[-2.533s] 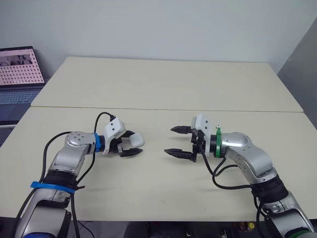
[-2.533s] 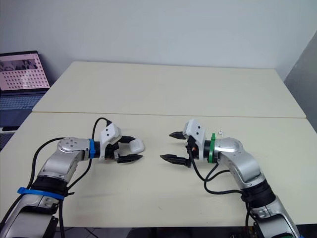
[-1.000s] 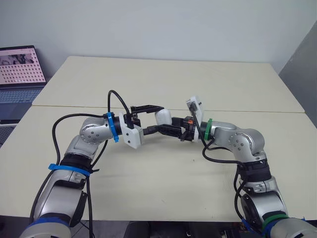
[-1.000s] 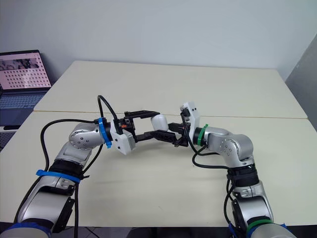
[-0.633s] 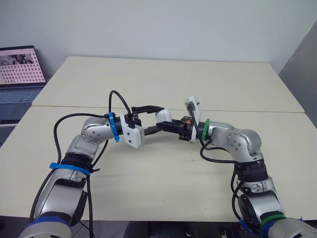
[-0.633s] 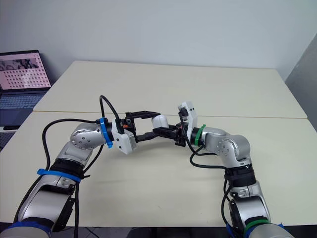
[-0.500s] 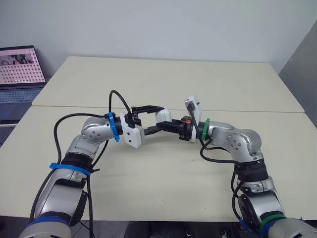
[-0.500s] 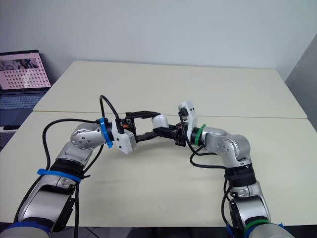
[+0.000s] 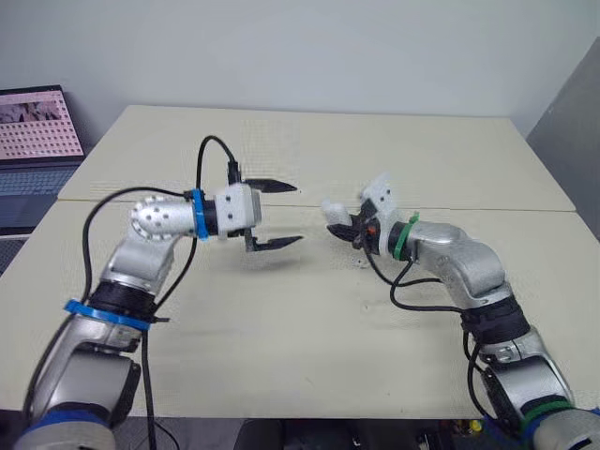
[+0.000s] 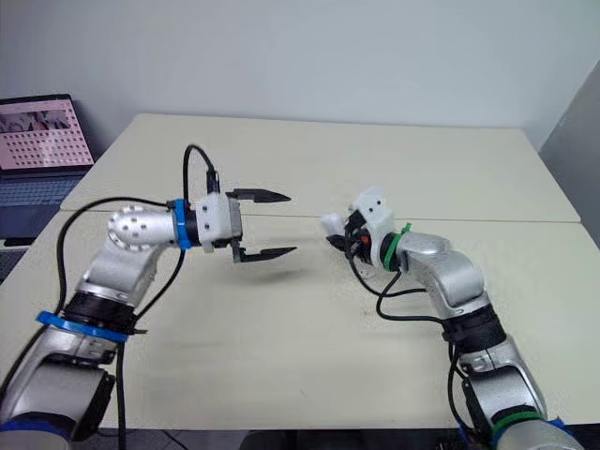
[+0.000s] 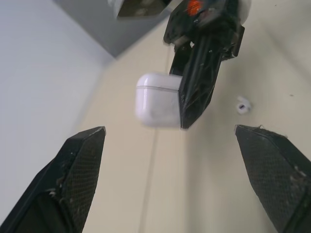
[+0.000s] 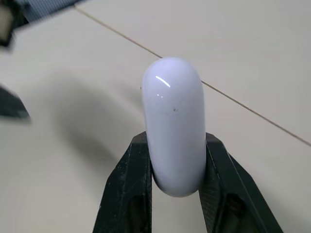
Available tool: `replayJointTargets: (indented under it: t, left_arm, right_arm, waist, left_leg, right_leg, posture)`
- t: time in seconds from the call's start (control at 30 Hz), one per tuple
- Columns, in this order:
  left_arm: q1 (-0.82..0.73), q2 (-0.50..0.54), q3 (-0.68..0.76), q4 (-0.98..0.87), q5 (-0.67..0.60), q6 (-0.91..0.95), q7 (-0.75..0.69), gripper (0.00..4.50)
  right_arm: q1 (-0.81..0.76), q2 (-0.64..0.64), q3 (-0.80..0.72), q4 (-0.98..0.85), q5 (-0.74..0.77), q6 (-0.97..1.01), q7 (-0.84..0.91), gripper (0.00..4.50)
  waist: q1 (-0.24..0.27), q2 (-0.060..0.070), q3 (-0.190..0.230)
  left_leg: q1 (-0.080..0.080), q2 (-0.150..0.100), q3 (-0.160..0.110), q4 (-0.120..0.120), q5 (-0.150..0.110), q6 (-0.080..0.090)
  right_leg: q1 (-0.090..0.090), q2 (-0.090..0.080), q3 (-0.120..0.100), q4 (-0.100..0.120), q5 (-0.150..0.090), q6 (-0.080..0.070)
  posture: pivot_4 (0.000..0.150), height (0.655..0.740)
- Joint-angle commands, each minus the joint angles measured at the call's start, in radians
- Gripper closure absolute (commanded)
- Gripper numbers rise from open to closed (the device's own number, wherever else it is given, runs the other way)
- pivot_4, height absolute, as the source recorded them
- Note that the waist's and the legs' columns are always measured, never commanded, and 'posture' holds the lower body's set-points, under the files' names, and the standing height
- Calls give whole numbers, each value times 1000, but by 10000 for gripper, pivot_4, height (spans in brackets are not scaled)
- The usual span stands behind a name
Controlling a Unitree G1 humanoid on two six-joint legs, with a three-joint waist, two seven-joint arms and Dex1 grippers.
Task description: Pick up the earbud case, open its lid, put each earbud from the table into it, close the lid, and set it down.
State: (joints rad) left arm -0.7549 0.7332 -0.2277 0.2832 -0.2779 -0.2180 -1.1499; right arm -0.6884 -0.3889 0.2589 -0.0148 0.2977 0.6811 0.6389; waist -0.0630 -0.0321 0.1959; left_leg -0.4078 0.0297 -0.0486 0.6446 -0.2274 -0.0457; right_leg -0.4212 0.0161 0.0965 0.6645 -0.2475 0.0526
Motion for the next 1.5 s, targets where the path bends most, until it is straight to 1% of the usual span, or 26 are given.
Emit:
replayJointTargets:
  t: [0.03,0.1,0.13,0.17,0.4,0.6,0.67,1.0,1.1,1.2,1.23,1.43,1.5]
  left_arm:
    - [-41,12,13,-45,-26,121,-83,9428]
    - [-66,6,-2,-30,13,129,-113,15890]
    - [-76,0,-5,-23,30,129,-120,20237]
    - [-86,-7,-11,-15,49,127,-124,21884]
    - [-128,-60,-17,35,110,95,-161,21884]
    - [-137,-74,-25,87,164,42,-191,21884]
    - [-142,-81,-19,103,171,31,-194,21884]
    - [-153,-113,-11,129,180,18,-193,21884]
    - [-155,-122,-11,131,172,24,-202,27566]
    - [-158,-127,-11,133,174,20,-207,36578]
    - [-159,-130,-10,136,175,18,-209,37443]
    - [-158,-134,-6,137,174,24,-210,37441]
    - [-157,-136,2,140,171,43,-195,37441]
  right_arm:
    - [-26,-9,62,-40,-67,-94,52,36218]
    - [-28,-16,91,-49,-100,-121,72,36218]
    - [-31,-16,100,-50,-114,-131,80,36218]
    - [-34,-17,112,-54,-127,-141,89,36218]
    - [-56,-8,150,-70,-193,-170,127,36218]
    - [-78,7,158,-65,-232,-187,142,36218]
    - [-83,9,160,-62,-244,-195,146,36218]
    - [-82,25,154,-62,-274,-209,160,36218]
    - [-80,27,153,-59,-278,-211,163,36218]
    - [-80,29,152,-57,-282,-213,165,36218]
    - [-81,30,151,-54,-284,-214,166,36218]
    - [-81,30,143,-46,-291,-220,168,36218]
    - [-80,29,134,-42,-291,-225,164,29245]
  waist:
    - [-1,0,0]
    - [-1,0,0]
    - [-1,0,0]
    - [0,0,0]
    - [4,0,0]
    - [5,0,0]
    - [5,0,0]
    - [5,0,0]
    - [5,0,0]
    - [5,0,0]
    - [5,0,0]
    - [5,0,0]
    - [5,0,0]
  left_leg:
    - [0,0,0,0,0,0]
    - [0,0,0,-1,0,0]
    - [-1,0,0,-1,0,0]
    - [-1,0,0,0,0,0]
    - [-1,0,0,0,0,0]
    - [-1,0,0,0,0,0]
    - [-1,0,0,0,0,0]
    - [-1,0,0,0,0,0]
    - [-1,0,-1,0,0,0]
    - [-1,0,-1,1,0,0]
    - [-1,0,-1,1,0,0]
    - [-1,0,-1,1,0,0]
    - [-1,0,-1,1,0,0]
  right_leg:
    - [0,0,0,0,0,0]
    - [0,0,0,0,0,0]
    - [-1,0,0,0,0,0]
    - [-1,0,0,0,0,0]
    - [-1,0,0,0,0,0]
    - [-1,0,0,0,0,-1]
    - [-1,0,0,0,2,-3]
    - [-1,0,0,0,2,-4]
    - [-1,0,0,0,2,-4]
    - [-1,0,0,0,2,-4]
    - [-1,0,0,0,2,-4]
    - [-1,0,0,1,2,-4]
    - [-1,0,0,1,2,-4]
  posture:
    - [1500,7400]
    - [1500,7400]
    - [1500,7400]
    - [1500,7400]
    - [1500,7400]
    - [1500,7400]
    - [1500,7400]
    - [1500,7400]
    - [1500,7400]
    - [1500,7400]
    - [1500,7400]
    - [1500,7400]
    - [1500,7400]
